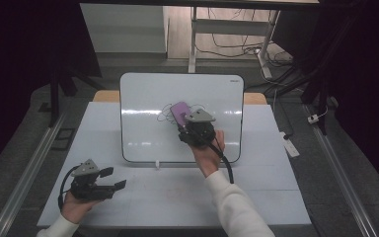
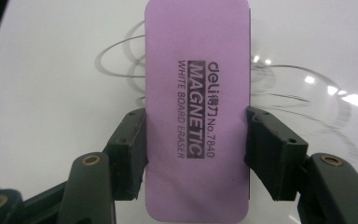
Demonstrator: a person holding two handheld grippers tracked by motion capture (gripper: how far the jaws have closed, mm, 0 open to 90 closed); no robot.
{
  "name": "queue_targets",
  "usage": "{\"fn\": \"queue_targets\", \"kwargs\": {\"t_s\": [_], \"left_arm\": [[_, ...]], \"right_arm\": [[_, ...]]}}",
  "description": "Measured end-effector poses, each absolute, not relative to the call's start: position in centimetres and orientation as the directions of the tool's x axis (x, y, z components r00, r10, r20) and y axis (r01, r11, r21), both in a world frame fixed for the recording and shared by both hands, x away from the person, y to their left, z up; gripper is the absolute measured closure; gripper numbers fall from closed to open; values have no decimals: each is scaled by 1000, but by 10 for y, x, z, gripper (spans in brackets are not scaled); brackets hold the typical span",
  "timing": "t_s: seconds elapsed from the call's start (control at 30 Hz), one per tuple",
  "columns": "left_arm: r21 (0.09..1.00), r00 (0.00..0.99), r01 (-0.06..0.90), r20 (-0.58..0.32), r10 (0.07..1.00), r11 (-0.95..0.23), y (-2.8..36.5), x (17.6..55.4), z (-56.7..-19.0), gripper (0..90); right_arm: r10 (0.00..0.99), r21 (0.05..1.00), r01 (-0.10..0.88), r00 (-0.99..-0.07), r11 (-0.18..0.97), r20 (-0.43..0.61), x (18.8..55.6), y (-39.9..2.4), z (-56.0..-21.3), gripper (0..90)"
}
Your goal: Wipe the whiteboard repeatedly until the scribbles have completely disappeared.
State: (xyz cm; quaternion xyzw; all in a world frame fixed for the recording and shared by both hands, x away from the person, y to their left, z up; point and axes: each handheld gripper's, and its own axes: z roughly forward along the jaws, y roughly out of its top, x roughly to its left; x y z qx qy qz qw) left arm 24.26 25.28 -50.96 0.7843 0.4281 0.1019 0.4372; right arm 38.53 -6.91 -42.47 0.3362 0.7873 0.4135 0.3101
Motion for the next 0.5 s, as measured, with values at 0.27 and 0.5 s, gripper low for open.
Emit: {"fn": "queue_targets", "kwargs": {"t_s": [0.27, 0.5], "left_arm": [[774, 612, 583, -217, 761, -248, 254, 243, -510, 254], [773, 609, 584, -214, 764, -249, 254, 243, -510, 254]], "right_arm": [[835, 879, 310, -527, 362, -158, 394, -108, -413, 412], [879, 900, 336, -468, 278, -97, 401, -146, -406, 411]]}}
